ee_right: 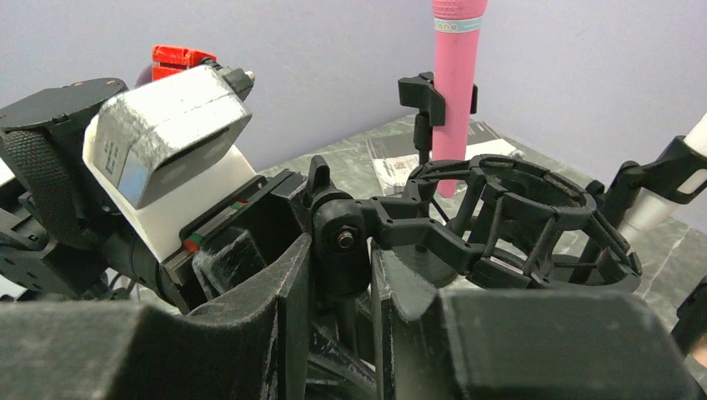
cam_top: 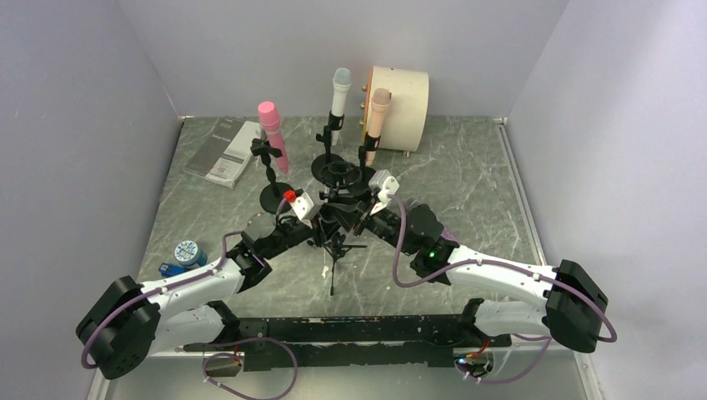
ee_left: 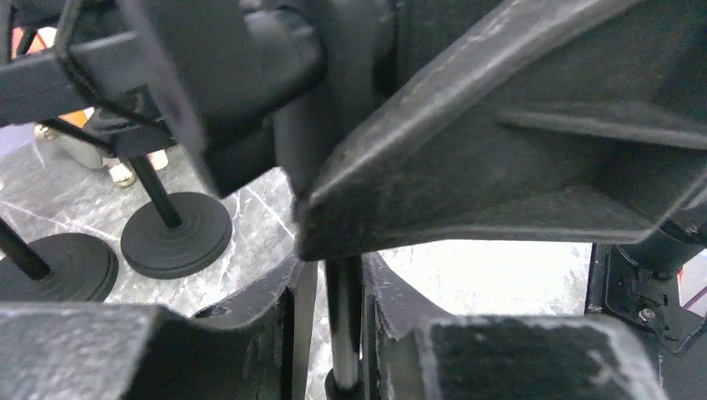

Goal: Attach the microphones to the stand

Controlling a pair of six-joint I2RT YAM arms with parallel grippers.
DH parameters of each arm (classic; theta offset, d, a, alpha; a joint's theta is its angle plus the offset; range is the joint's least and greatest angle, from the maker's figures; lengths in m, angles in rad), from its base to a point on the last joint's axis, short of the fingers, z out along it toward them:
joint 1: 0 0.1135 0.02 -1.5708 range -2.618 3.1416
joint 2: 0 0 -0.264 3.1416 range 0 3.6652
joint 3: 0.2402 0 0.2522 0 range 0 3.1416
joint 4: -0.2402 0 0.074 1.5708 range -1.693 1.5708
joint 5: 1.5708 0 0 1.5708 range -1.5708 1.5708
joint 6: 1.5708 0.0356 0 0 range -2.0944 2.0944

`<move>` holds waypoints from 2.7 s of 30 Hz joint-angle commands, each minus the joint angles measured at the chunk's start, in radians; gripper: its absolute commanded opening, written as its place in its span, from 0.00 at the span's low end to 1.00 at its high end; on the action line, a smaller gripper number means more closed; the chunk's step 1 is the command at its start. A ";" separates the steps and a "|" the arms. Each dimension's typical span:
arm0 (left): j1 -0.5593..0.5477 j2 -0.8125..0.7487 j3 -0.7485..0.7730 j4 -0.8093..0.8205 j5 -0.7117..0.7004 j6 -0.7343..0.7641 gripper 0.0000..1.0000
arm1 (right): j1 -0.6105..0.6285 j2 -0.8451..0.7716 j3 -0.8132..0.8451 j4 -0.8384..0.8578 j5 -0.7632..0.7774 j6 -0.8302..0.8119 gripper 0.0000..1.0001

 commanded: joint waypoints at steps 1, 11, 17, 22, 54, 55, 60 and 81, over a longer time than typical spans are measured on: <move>-0.005 0.005 0.023 0.108 0.043 0.018 0.20 | -0.005 -0.014 0.007 0.128 -0.031 0.021 0.00; -0.004 0.024 0.043 0.104 0.027 0.062 0.03 | -0.013 -0.094 -0.052 0.009 -0.021 0.043 0.60; -0.005 0.030 0.043 0.114 0.018 0.060 0.03 | -0.014 -0.219 -0.145 -0.097 0.022 0.050 0.67; -0.005 0.023 0.037 0.113 0.002 0.048 0.03 | -0.014 -0.274 -0.238 -0.144 0.034 0.080 0.67; -0.004 -0.038 0.017 0.038 0.012 0.030 0.03 | -0.014 0.096 -0.200 0.134 0.009 0.360 0.49; -0.004 -0.038 0.017 0.039 0.011 0.029 0.03 | -0.013 0.099 -0.189 0.124 0.014 0.367 0.43; -0.004 -0.044 0.008 0.049 0.018 0.030 0.03 | -0.018 0.102 -0.174 0.067 0.074 0.482 0.18; -0.003 -0.062 -0.004 0.061 -0.032 0.008 0.03 | -0.105 0.049 -0.275 0.137 0.002 0.728 0.58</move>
